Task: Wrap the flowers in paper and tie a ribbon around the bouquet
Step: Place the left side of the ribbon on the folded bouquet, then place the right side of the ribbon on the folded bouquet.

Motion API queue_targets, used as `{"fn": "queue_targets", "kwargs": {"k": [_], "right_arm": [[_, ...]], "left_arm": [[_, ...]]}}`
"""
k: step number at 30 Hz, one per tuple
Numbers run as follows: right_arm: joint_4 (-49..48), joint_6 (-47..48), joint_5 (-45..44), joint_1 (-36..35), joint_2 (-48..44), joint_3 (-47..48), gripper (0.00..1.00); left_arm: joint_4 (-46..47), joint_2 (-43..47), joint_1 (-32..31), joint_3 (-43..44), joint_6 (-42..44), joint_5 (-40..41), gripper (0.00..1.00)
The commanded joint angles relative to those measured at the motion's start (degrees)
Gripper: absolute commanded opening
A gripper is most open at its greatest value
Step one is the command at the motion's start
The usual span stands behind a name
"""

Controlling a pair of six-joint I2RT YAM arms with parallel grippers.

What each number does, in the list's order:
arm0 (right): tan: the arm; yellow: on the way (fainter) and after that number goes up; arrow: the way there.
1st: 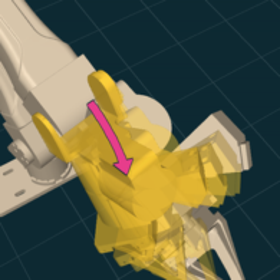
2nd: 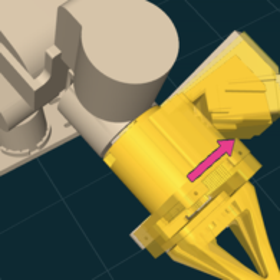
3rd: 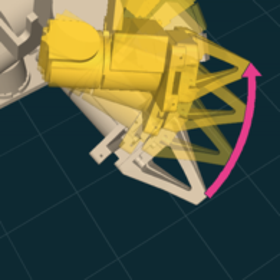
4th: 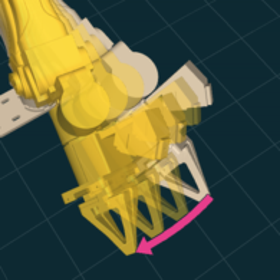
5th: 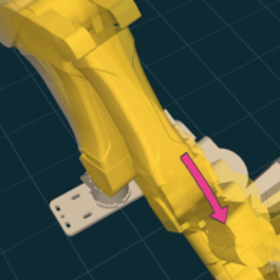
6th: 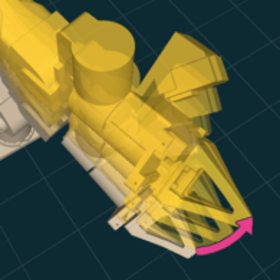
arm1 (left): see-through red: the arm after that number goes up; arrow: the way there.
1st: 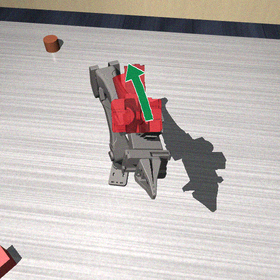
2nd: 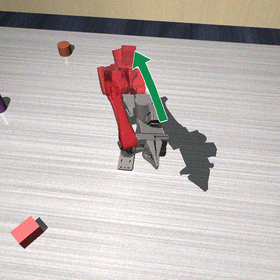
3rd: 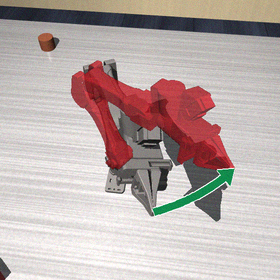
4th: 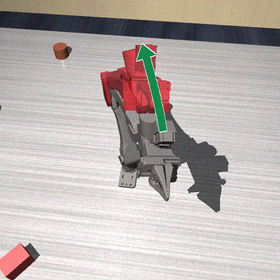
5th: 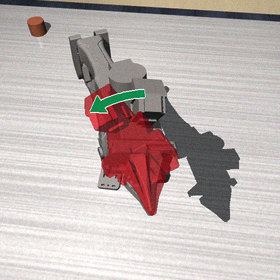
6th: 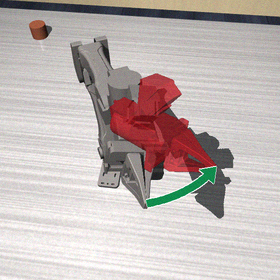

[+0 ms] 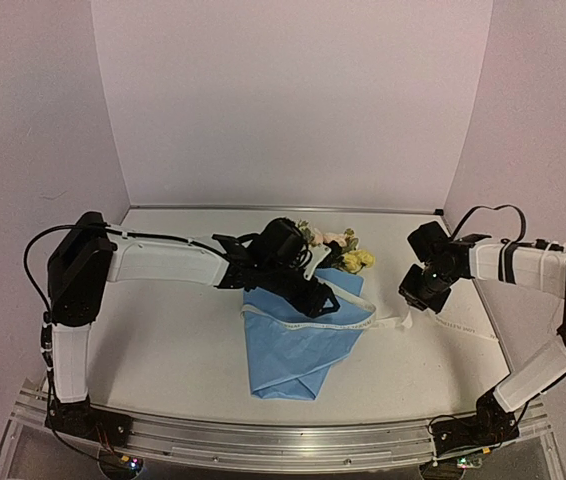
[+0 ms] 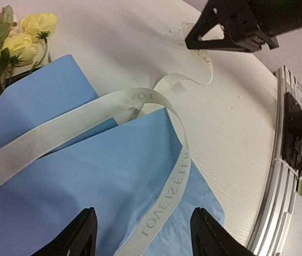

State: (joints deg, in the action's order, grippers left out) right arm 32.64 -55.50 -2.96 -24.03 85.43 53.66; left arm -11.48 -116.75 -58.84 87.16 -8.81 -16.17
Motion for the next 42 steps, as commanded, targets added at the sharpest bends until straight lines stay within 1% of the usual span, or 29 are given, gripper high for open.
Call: {"fn": "queue_targets", "kwargs": {"k": [1, 4, 7, 10, 13, 16, 18, 20, 21, 23, 25, 27, 31, 34, 37, 40, 42], "right_arm": [[0.72, 1.19, -0.04, 0.10, -0.09, 2.05, 0.00], [1.12, 1.78, -0.50, 0.13, -0.85, 1.69, 0.01], [1.37, 2.75, -0.64, 0.06, -1.41, 1.30, 0.04], [1.38, 5.96, -0.75, 0.11, -0.88, 2.82, 0.05], [1.88, 11.36, 0.86, 0.32, 1.50, 8.34, 0.05], [2.48, 16.17, 5.74, 0.23, 5.89, 15.41, 0.04], [3.35, 17.77, 7.04, -0.30, 8.97, 20.61, 0.04], [5.94, 18.09, 6.76, -0.43, 12.82, 24.97, 0.04], [6.62, 18.18, 6.95, -0.41, 13.94, 26.44, 0.05], [6.82, 18.63, 7.93, -0.45, 15.82, 28.31, 0.05], [6.86, 20.14, 9.51, -0.84, 17.43, 30.35, 0.06], [7.75, 21.89, 9.45, -2.06, 18.65, 33.07, 0.06], [7.63, 22.37, 10.54, -3.68, 16.90, 32.63, 0.07], [4.51, 23.23, 11.24, -6.42, 13.18, 28.90, 0.08], [2.45, 25.17, 10.87, -9.19, 9.49, 25.63, 0.09], [0.01, 28.02, 11.87, -11.93, 5.94, 21.72, 0.11], [-0.94, 30.71, 11.31, -14.07, 3.29, 18.75, 0.14]], "left_arm": [[5.24, 7.68, 4.14, -1.96, -9.05, -0.81, 0.64], [3.74, 8.55, 6.38, -1.66, -13.37, -1.12, 0.65], [-0.92, 7.20, 7.36, 0.89, -13.85, -2.14, 0.64], [-2.43, 7.03, 8.36, 1.07, -14.18, -2.41, 0.64], [-1.82, 7.05, 10.44, 0.71, -16.14, -5.56, 0.64], [-0.66, 6.98, 12.24, 0.64, -17.46, -9.39, 0.62], [-0.40, 6.70, 13.53, 1.17, -18.50, -11.34, 0.62], [-2.03, 5.18, 15.10, 3.26, -19.46, -13.32, 0.59], [-3.48, 4.27, 15.58, 4.78, -19.39, -13.75, 0.56], [-6.80, 2.64, 15.78, 7.62, -17.99, -12.89, 0.54], [-7.13, 2.08, 15.84, 8.22, -17.67, -12.50, 0.54], [-6.73, 1.55, 15.78, 8.43, -17.65, -13.74, 0.54], [-4.75, 1.36, 15.77, 8.33, -18.26, -15.82, 0.55], [-3.51, 1.95, 16.27, 7.10, -20.26, -16.26, 0.55], [-2.49, 3.59, 17.62, 4.13, -23.70, -17.16, 0.54], [-1.59, 6.82, 19.22, -0.71, -24.68, -17.21, 0.53], [-0.79, 8.29, 20.26, -3.45, -24.99, -18.43, 0.52]]}}
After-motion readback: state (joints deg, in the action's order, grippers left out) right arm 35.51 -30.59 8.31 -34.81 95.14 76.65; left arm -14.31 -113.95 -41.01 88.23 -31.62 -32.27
